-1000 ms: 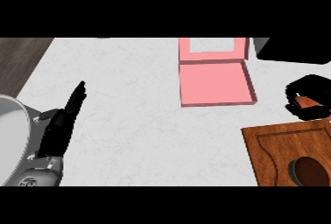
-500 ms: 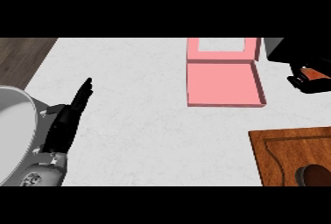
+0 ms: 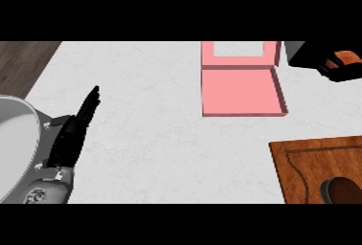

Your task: Pick the sweet potato from the cutting board and place it in the cardboard box

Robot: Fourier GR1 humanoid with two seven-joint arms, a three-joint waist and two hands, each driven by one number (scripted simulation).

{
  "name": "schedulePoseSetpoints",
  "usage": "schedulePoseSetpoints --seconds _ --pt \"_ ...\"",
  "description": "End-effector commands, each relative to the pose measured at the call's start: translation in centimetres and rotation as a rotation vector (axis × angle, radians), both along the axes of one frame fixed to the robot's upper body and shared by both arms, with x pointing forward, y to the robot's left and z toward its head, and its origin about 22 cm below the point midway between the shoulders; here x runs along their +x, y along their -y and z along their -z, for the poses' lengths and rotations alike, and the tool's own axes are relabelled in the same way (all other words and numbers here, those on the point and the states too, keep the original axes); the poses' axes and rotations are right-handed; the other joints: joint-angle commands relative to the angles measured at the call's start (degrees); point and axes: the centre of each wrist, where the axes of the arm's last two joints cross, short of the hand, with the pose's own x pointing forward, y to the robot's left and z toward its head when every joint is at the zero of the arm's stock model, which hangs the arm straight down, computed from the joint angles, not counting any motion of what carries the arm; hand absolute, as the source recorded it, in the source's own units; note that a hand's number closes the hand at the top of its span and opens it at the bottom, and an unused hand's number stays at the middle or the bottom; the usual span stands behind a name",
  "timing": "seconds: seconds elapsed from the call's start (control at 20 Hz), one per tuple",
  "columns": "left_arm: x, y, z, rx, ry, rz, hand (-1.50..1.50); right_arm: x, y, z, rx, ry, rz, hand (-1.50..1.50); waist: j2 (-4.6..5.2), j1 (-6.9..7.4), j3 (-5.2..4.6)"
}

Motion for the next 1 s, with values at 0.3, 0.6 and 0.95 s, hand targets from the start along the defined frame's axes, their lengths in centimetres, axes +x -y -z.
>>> schedulePoseSetpoints --seconds 0.3,0.6,0.95 --pt "-0.2 -0.3 1.3 -0.001 -0.036 -0.041 0.00 2.2 -3.9 -3.1 0.286 -0.089 -0.393 1.50 -0.69 -2.04 -0.39" --pt "-0.6 -1.8 0.9 0.007 -0.034 -0.063 0.00 3.3 -6.4 -4.9 0.270 -0.148 -0.415 1.50 -1.13 -2.42 -0.50" --pt "-1.5 -1.3 2.5 0.018 -0.059 -0.074 0.00 4.9 -14.1 -4.6 0.201 -0.205 -0.458 1.50 -1.40 -3.42 -0.61"
